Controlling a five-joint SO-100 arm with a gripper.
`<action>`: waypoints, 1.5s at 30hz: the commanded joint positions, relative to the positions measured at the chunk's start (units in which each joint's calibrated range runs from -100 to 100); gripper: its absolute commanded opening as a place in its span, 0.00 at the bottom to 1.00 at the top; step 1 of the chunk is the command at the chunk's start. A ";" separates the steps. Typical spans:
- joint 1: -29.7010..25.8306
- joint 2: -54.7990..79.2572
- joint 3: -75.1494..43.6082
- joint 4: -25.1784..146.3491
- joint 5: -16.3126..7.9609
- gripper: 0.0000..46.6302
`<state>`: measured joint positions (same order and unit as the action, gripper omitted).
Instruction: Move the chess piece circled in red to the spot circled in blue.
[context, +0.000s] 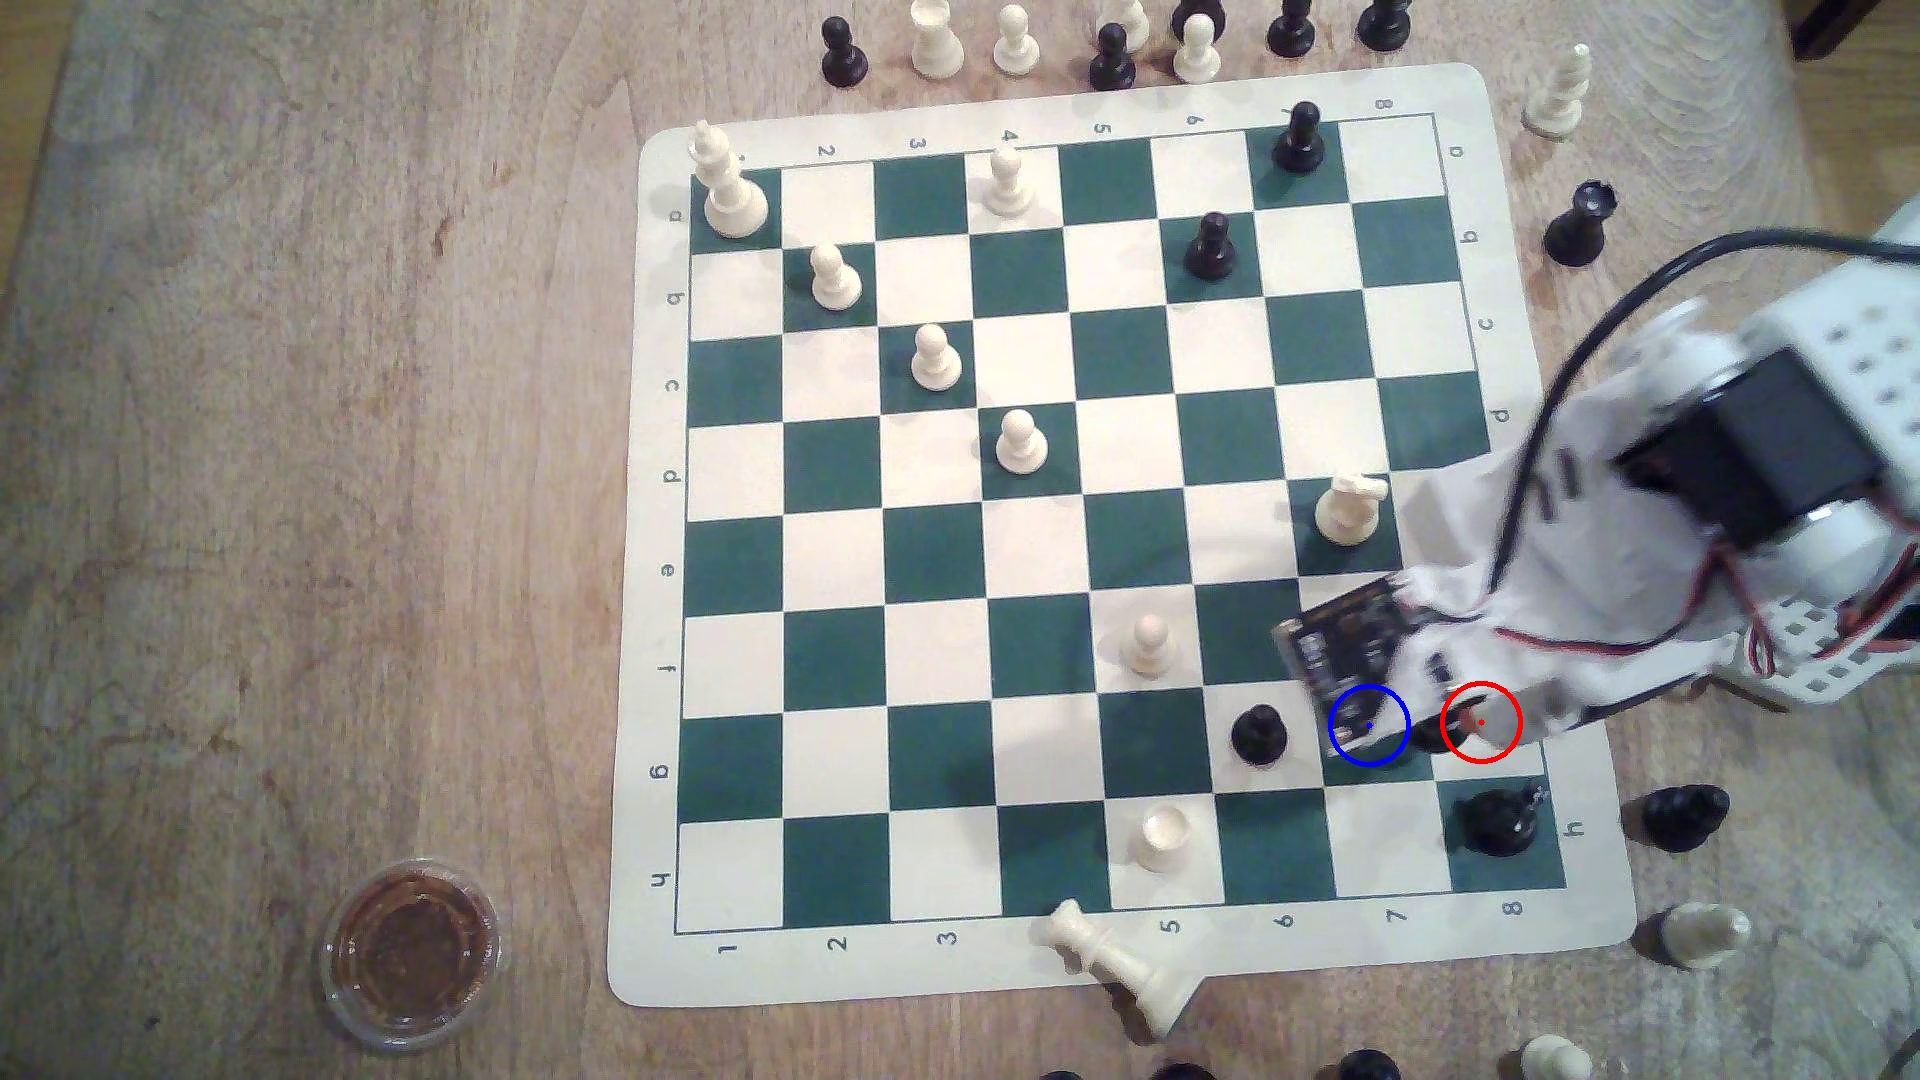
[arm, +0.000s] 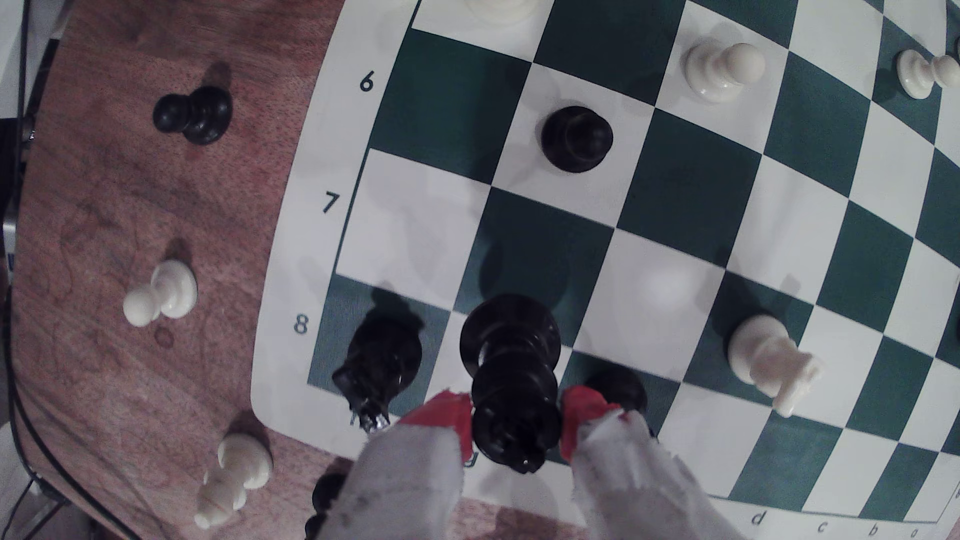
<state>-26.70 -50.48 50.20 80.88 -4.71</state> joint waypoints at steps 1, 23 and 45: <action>0.53 2.35 -4.69 -3.56 0.29 0.09; 1.86 8.55 2.83 -10.52 1.07 0.09; 2.02 5.32 8.00 -15.11 0.83 0.41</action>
<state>-25.07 -41.77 56.89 68.45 -3.64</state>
